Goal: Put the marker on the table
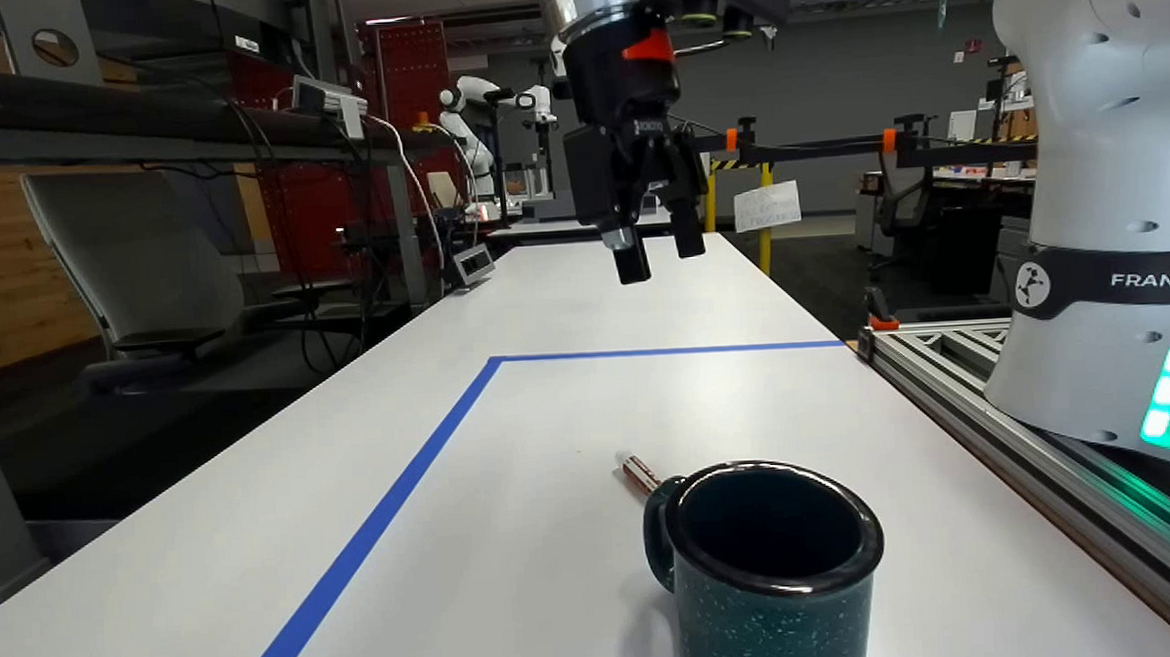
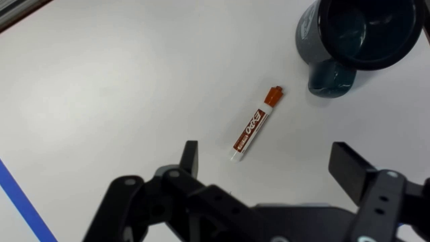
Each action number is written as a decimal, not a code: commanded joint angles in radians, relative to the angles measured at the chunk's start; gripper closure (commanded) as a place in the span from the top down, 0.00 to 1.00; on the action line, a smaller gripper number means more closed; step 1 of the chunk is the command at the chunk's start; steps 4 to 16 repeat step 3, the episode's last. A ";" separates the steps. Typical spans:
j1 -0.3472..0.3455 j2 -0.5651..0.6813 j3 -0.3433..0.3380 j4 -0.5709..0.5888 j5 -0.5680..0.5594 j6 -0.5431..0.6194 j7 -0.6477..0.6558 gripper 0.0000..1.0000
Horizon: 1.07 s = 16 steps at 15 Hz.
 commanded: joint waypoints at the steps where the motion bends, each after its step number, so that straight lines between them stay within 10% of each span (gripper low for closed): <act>1: -0.016 -0.001 0.016 0.001 0.006 -0.003 -0.005 1.00; 16: -0.016 -0.001 0.016 0.001 0.006 -0.003 -0.005 1.00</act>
